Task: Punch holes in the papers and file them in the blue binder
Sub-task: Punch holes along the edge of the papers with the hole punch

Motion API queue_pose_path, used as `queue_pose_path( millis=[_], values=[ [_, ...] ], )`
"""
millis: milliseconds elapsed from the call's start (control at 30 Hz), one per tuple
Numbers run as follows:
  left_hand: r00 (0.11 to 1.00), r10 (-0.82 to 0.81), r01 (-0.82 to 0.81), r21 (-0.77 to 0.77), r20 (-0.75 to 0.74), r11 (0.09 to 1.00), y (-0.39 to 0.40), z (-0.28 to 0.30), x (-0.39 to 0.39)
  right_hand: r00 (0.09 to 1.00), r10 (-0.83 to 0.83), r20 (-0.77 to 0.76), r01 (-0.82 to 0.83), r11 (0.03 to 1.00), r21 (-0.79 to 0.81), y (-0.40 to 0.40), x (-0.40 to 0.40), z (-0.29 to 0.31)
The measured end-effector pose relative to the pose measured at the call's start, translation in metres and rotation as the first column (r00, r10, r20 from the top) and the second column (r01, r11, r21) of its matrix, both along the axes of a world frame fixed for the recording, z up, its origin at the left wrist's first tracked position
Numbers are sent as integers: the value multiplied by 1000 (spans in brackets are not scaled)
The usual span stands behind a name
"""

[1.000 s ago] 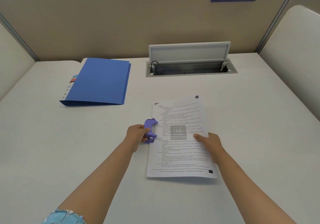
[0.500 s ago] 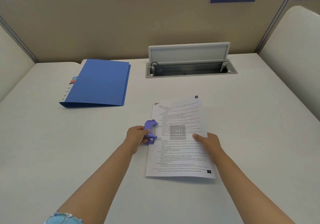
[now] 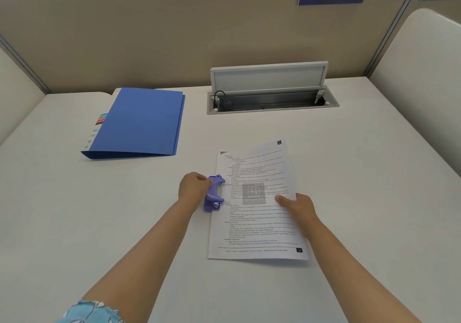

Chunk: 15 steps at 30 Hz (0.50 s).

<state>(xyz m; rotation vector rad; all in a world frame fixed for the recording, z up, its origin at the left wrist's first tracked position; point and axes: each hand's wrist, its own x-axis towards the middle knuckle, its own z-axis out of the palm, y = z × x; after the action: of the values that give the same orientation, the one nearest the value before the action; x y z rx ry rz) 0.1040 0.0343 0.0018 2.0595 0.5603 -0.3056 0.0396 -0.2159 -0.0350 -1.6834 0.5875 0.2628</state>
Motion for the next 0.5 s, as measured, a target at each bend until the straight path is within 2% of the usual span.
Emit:
queue_pose_path(
  millis=[300,500],
  values=[
    [977,20,-9,52,-210,999,11,7,15,1000,19,-7,-19,1000,-6,-1,1,-1],
    [974,43,-49,-22,-224,999,19,-9,12,999,21,-24,-22,1000,-12,-1,3,0]
  ],
)
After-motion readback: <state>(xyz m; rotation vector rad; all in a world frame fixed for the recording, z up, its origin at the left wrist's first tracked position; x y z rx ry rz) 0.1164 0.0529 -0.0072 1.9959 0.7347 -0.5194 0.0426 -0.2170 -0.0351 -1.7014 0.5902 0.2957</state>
